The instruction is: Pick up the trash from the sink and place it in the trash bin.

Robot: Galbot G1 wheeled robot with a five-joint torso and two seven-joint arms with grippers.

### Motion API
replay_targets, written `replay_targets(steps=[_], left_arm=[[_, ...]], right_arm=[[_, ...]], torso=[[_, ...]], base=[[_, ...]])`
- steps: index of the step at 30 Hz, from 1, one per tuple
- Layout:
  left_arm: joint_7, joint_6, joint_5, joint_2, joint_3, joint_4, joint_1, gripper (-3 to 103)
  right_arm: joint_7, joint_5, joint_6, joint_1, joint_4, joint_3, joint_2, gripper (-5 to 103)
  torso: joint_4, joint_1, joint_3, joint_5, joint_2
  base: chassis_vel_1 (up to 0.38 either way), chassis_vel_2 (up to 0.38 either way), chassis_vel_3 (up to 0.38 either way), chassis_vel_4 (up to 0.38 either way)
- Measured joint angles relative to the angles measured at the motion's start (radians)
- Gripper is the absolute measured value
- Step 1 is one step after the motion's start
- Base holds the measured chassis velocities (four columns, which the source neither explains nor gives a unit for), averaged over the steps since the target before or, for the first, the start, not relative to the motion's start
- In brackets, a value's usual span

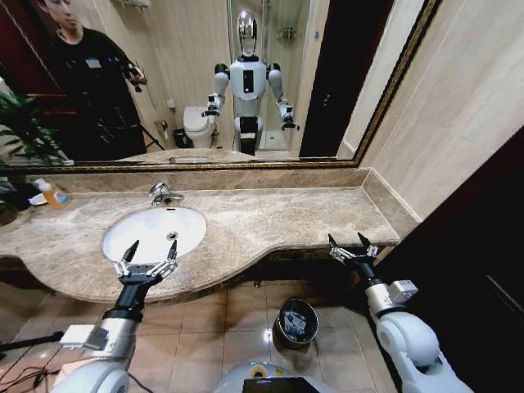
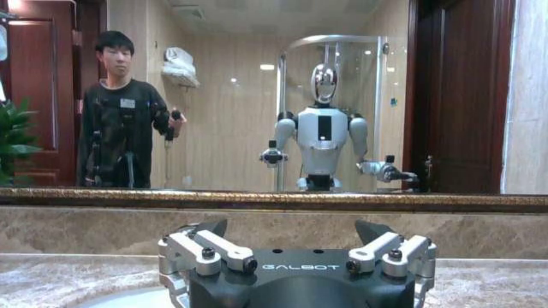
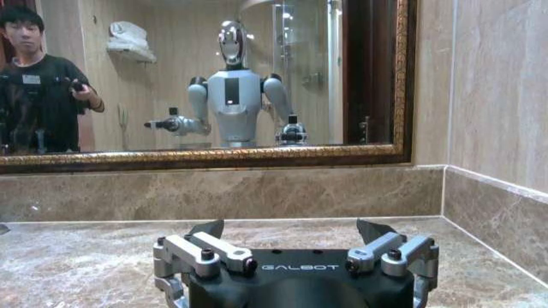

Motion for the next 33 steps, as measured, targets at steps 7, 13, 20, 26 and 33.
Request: replay_targets(steps=[7, 13, 20, 26, 33], left_arm=[[0.000, 0.000, 0.000, 0.000, 0.000, 0.000, 0.000, 100], [0.000, 0.000, 0.000, 0.000, 0.000, 0.000, 0.000, 100], [0.000, 0.000, 0.000, 0.000, 0.000, 0.000, 0.000, 100], [0.000, 0.000, 0.000, 0.000, 0.000, 0.000, 0.000, 100], [0.000, 0.000, 0.000, 0.000, 0.000, 0.000, 0.000, 100]], right_arm=[[0.000, -0.001, 0.000, 0.000, 0.000, 0.000, 0.000, 100], [0.000, -0.001, 0.000, 0.000, 0.000, 0.000, 0.000, 100], [0.000, -0.001, 0.000, 0.000, 0.000, 0.000, 0.000, 100], [0.000, -0.001, 0.000, 0.000, 0.000, 0.000, 0.000, 100], [0.000, -0.001, 0.000, 0.000, 0.000, 0.000, 0.000, 100]], torso=[[0.0000, 0.000, 0.000, 0.0000, 0.000], [0.0000, 0.000, 0.000, 0.0000, 0.000], [0.0000, 0.000, 0.000, 0.0000, 0.000], [0.0000, 0.000, 0.000, 0.0000, 0.000], [0.0000, 0.000, 0.000, 0.0000, 0.000]], base=[[0.000, 0.000, 0.000, 0.000], [0.000, 0.000, 0.000, 0.000], [0.000, 0.000, 0.000, 0.000], [0.000, 0.000, 0.000, 0.000], [0.000, 0.000, 0.000, 0.000]])
